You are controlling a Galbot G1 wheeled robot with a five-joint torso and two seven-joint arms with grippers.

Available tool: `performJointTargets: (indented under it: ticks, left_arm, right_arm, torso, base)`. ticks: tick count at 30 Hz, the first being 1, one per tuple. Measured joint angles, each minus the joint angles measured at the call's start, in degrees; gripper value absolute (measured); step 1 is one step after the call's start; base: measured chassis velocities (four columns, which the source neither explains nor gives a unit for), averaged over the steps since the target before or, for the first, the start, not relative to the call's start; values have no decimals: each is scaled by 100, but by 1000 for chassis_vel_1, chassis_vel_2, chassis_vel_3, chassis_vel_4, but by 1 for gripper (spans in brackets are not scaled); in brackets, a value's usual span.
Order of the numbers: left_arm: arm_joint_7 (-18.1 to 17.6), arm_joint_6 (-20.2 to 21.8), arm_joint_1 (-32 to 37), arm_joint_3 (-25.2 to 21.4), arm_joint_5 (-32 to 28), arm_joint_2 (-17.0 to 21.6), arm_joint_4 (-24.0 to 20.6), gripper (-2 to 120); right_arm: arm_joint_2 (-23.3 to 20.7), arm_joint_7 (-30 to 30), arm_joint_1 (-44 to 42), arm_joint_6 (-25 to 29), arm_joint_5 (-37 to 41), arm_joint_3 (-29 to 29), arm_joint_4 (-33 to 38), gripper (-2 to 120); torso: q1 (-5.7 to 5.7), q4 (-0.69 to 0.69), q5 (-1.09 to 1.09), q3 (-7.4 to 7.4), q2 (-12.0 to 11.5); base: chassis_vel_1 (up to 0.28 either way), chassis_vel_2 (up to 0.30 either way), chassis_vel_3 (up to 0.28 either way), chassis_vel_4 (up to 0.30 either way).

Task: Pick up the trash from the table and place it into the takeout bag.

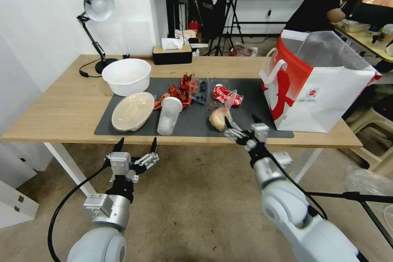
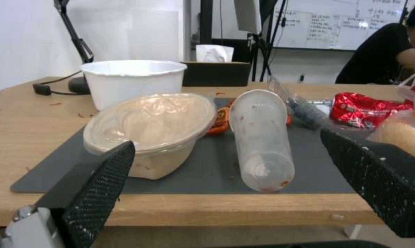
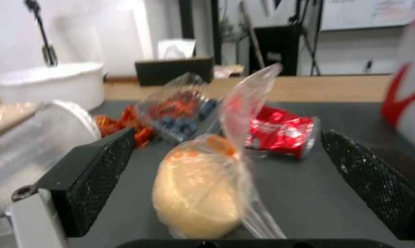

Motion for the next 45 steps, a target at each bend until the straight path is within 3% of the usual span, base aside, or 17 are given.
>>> performJointTargets:
  ticks: [6,15,21,38,43,45]
  left_arm:
    - [-15,-69,37,-45,8,-46,-2,100]
    - [-37,-129,67,-106,13,-52,-6,100]
    - [-52,-154,66,-114,16,-54,3,100]
    - [-61,-263,63,-105,49,-53,94,100]
    - [-63,-264,63,-109,52,-50,94,100]
    - [-64,-264,66,-109,62,-49,93,100]
  right_arm:
    - [-4,314,644,-788,185,-531,-370,100]
    - [200,422,979,-896,173,-854,-783,92]
    - [346,499,1107,-937,130,-947,-1018,70]
    - [344,584,1012,-1006,169,-738,-847,9]
    - [367,613,961,-993,311,-382,-469,5]
    - [352,670,955,-1064,524,9,-148,5]
  torso:
    - [0,-1,1,0,0]
    - [0,-1,1,0,0]
    - [0,0,1,0,0]
    - [0,0,2,0,0]
    - [0,0,2,-1,0]
    - [0,0,1,-1,0]
  base:
    - [0,0,0,0]
    - [0,0,0,0]
    - [0,0,0,0]
    - [0,0,0,0]
    - [0,0,0,0]
    - [0,0,0,0]
